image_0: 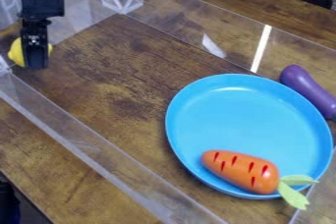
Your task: Put the lemon on the blue tray
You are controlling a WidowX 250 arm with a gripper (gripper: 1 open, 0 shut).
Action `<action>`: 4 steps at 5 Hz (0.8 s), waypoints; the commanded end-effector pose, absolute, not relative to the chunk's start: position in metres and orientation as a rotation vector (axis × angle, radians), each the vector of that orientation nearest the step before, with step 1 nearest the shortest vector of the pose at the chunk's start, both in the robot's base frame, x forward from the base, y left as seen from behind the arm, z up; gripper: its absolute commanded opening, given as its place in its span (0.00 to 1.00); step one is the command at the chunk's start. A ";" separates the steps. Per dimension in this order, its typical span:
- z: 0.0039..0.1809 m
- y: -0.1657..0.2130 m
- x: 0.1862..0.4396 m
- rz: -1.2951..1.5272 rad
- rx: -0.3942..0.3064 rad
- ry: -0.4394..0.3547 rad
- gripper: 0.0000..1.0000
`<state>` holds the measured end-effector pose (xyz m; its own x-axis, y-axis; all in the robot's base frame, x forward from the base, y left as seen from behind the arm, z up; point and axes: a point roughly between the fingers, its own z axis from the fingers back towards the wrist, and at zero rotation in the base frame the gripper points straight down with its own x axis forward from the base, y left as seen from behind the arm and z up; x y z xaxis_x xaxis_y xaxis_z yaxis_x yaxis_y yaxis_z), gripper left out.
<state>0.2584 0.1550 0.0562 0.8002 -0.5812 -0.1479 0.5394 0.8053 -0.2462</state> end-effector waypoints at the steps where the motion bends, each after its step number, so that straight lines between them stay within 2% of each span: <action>1: 0.080 0.145 0.267 -0.621 -0.142 0.172 0.00; 3: 0.083 0.130 0.270 -0.635 -0.146 0.185 0.00; 4: 0.089 0.122 0.276 -0.592 -0.144 0.185 0.00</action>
